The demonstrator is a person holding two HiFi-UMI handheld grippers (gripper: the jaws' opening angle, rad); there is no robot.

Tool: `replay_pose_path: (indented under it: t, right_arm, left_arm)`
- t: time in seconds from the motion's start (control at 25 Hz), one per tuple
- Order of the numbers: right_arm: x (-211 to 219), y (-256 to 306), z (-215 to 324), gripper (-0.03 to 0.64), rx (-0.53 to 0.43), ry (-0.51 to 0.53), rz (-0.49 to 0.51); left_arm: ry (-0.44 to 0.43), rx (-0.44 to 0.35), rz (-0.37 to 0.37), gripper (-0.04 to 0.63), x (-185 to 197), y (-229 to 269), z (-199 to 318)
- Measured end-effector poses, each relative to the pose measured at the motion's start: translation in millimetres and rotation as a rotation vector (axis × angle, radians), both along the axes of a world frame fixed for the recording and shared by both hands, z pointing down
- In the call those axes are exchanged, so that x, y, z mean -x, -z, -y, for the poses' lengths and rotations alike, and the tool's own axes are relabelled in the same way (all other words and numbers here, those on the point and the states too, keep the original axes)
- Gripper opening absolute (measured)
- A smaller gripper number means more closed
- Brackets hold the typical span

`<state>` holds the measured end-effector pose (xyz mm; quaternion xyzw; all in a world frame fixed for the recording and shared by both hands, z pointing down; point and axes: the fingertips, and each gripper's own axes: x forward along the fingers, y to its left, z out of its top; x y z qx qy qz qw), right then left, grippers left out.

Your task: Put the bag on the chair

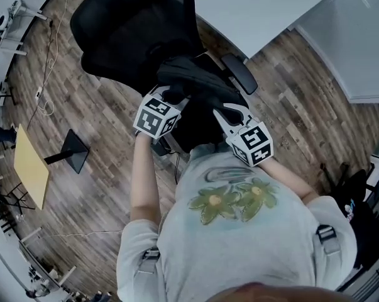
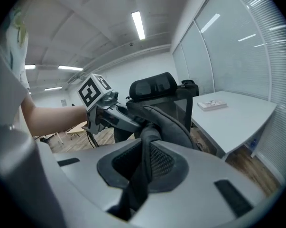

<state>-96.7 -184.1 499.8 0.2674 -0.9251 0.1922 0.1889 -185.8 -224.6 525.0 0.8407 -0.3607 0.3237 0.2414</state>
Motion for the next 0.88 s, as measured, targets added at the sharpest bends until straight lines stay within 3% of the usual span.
replay_pose_path:
  t: [0.16,0.52,0.64,0.88]
  right_arm:
    - [3,-28,-2,0.044,0.013,-0.032,-0.049]
    - [1,-65,16,0.043,-0.022,-0.133,-0.216]
    - [0,-74,13,0.043,-0.021,-0.146,-0.261]
    - [-2,-85,14,0.040,-0.008,-0.151,-0.247]
  left_arm:
    - [0.039,0.013,-0.029,0.118,2,-29,3]
    - [0.189,-0.058,-0.241,0.115,-2,-52,23]
    - [0.183,-0.082,-0.234,0.114,-4,-56,22]
    - [0.257,-0.123,-0.289,0.117,-2,-62,20]
